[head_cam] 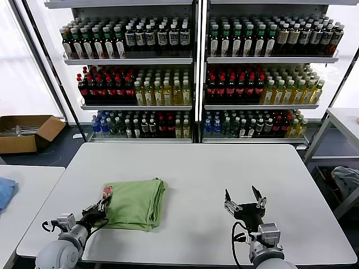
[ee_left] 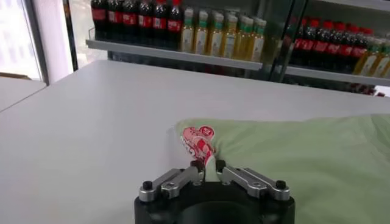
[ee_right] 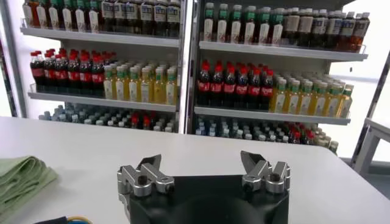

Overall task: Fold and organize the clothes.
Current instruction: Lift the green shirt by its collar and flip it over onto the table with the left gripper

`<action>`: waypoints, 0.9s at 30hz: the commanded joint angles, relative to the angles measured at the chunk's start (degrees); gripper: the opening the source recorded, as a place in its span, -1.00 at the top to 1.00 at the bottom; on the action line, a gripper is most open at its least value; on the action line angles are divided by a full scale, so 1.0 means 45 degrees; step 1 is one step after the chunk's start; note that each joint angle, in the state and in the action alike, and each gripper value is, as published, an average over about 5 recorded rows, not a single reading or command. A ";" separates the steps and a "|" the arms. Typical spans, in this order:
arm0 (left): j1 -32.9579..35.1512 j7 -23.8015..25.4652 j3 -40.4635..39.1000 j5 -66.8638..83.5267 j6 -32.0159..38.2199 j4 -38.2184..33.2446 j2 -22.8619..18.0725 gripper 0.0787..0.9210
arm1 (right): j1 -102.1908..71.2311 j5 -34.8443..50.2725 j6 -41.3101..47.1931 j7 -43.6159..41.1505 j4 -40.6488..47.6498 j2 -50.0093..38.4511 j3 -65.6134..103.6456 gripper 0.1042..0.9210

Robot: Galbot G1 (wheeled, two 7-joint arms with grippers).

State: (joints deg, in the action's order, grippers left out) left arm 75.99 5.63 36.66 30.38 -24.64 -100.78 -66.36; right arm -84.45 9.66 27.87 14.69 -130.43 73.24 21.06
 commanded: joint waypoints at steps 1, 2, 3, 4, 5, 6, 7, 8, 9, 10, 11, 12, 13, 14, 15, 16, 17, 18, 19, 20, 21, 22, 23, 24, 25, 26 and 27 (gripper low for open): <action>-0.0110 0.0007 0.1071 -0.0096 0.0338 0.0178 0.0531 0.87 | 0.0142 0.0064 0.0040 0.0006 -0.0020 -0.0117 0.0053 -0.76; -0.0146 0.0024 0.1405 -0.0048 0.0383 0.0278 0.0765 0.88 | 0.0177 0.0081 0.0047 0.0008 -0.0005 -0.0144 0.0057 -0.76; -0.0194 0.0054 0.1785 0.0014 0.0437 0.0427 0.1122 0.89 | 0.0215 0.0103 0.0052 0.0008 0.0018 -0.0173 0.0054 -0.76; -0.0246 0.0093 0.2232 0.0054 0.0526 0.0652 0.1562 0.89 | 0.0250 0.0120 0.0053 0.0007 0.0046 -0.0199 0.0046 -0.76; -0.0291 0.0145 0.2642 0.0065 0.0616 0.0920 0.2023 0.89 | 0.0285 0.0137 0.0053 0.0007 0.0078 -0.0220 0.0034 -0.76; -0.0343 0.0221 0.3127 0.0071 0.0725 0.1296 0.2602 0.89 | 0.0327 0.0160 0.0054 0.0005 0.0109 -0.0243 0.0022 -0.76; -0.0400 0.0304 0.3581 0.0067 0.0836 0.1717 0.3219 0.89 | 0.0371 0.0188 0.0057 0.0004 0.0139 -0.0263 0.0009 -0.76; -0.0455 0.0387 0.3996 0.0020 0.0948 0.2152 0.3790 0.89 | 0.0416 0.0212 0.0063 0.0003 0.0165 -0.0278 -0.0001 -0.76; -0.0524 0.0508 0.4345 -0.0100 0.1070 0.2608 0.4406 0.89 | 0.0474 0.0244 0.0074 0.0005 0.0188 -0.0286 -0.0013 -0.76; -0.0601 0.0634 0.4664 -0.0227 0.1198 0.3041 0.4997 0.89 | 0.0529 0.0274 0.0089 0.0008 0.0208 -0.0285 -0.0025 -0.76; -0.0682 0.0751 0.4901 -0.0352 0.1306 0.3395 0.5503 0.89 | 0.0576 0.0299 0.0106 0.0011 0.0225 -0.0274 -0.0039 -0.76; -0.0755 0.0883 0.5073 -0.0486 0.1407 0.3705 0.5986 0.89 | 0.0620 0.0317 0.0124 0.0014 0.0238 -0.0254 -0.0059 -0.76; -0.0805 0.1028 0.5184 -0.0612 0.1503 0.3929 0.6404 0.89 | 0.0655 0.0331 0.0140 0.0017 0.0250 -0.0231 -0.0082 -0.76; -0.0812 0.1145 0.5221 -0.0663 0.1556 0.4021 0.6669 0.89 | 0.0675 0.0335 0.0150 0.0018 0.0259 -0.0210 -0.0105 -0.76; -0.0785 0.1250 0.5175 -0.0737 0.1586 0.3997 0.6830 0.89 | 0.0686 0.0336 0.0158 0.0019 0.0267 -0.0190 -0.0128 -0.76; -0.0725 0.1339 0.5064 -0.0821 0.1600 0.3849 0.6852 0.89 | 0.0689 0.0333 0.0161 0.0019 0.0273 -0.0175 -0.0149 -0.76; -0.0648 0.1397 0.4912 -0.0911 0.1596 0.3605 0.6721 0.89 | 0.0685 0.0329 0.0162 0.0020 0.0279 -0.0166 -0.0160 -0.76; -0.0562 0.1422 0.4686 -0.1030 0.1576 0.3246 0.6450 0.89 | 0.0674 0.0321 0.0162 0.0023 0.0292 -0.0157 -0.0164 -0.76; -0.0485 0.1424 0.4415 -0.1167 0.1542 0.2817 0.6087 0.89 | 0.0653 0.0310 0.0162 0.0028 0.0304 -0.0149 -0.0161 -0.76; -0.0413 0.1390 0.4116 -0.1263 0.1486 0.2367 0.5677 0.89 | 0.0627 0.0301 0.0161 0.0031 0.0312 -0.0145 -0.0151 -0.76; -0.0333 0.1339 0.3807 -0.1343 0.1417 0.1833 0.5234 0.89 | 0.0588 0.0288 0.0159 0.0034 0.0319 -0.0142 -0.0131 -0.76; -0.0251 0.1251 0.3445 -0.1399 0.1337 0.1208 0.4773 0.89 | 0.0541 0.0274 0.0156 0.0038 0.0323 -0.0140 -0.0106 -0.76; -0.0176 0.1112 0.3086 -0.1380 0.1227 0.0584 0.4356 0.89 | 0.0482 0.0257 0.0153 0.0040 0.0321 -0.0139 -0.0070 -0.76; -0.0101 0.0896 0.2681 -0.1277 0.1084 -0.0118 0.3968 0.89 | 0.0425 0.0236 0.0150 0.0042 0.0321 -0.0131 -0.0029 -0.76; -0.0040 0.0634 0.2247 -0.1164 0.0935 -0.0918 0.3606 0.89 | 0.0361 0.0205 0.0145 0.0044 0.0326 -0.0118 0.0018 -0.76; 0.0002 0.0314 0.1714 -0.1060 0.0746 -0.1820 0.3249 0.89 | 0.0298 0.0171 0.0139 0.0047 0.0339 -0.0101 0.0066 -0.76; 0.0037 -0.0054 0.1070 -0.0983 0.0557 -0.2769 0.2895 0.89 | 0.0236 0.0126 0.0131 0.0049 0.0360 -0.0076 0.0118 -0.76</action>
State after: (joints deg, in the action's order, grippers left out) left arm 74.65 9.82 52.13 26.62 -19.50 -92.59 -46.26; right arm -82.59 10.52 28.52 14.86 -129.04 72.73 20.93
